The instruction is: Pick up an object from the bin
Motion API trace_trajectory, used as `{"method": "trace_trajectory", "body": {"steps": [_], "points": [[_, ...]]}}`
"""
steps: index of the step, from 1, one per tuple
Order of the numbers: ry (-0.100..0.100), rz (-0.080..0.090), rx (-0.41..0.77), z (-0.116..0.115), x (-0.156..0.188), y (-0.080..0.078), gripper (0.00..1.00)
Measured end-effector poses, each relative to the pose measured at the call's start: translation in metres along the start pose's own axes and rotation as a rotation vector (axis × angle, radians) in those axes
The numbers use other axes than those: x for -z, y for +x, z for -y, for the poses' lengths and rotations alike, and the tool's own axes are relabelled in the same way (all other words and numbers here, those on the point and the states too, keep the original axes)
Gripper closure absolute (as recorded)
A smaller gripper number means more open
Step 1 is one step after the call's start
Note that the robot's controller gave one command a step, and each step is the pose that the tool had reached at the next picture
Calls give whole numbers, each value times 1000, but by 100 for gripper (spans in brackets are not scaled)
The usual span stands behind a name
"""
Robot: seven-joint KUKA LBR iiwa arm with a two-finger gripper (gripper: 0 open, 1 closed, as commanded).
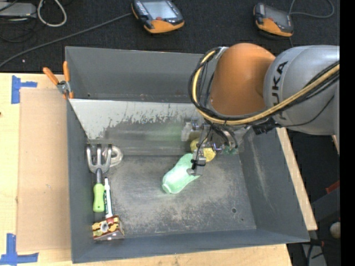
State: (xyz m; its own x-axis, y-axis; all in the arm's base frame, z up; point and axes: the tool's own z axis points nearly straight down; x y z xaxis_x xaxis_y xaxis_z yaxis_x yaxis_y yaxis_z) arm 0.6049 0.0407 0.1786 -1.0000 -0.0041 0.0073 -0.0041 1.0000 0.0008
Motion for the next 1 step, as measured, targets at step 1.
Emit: {"method": "trace_trajectory", "body": {"steps": [1], "points": [[0,7,-1,0,4,-2,0]]}}
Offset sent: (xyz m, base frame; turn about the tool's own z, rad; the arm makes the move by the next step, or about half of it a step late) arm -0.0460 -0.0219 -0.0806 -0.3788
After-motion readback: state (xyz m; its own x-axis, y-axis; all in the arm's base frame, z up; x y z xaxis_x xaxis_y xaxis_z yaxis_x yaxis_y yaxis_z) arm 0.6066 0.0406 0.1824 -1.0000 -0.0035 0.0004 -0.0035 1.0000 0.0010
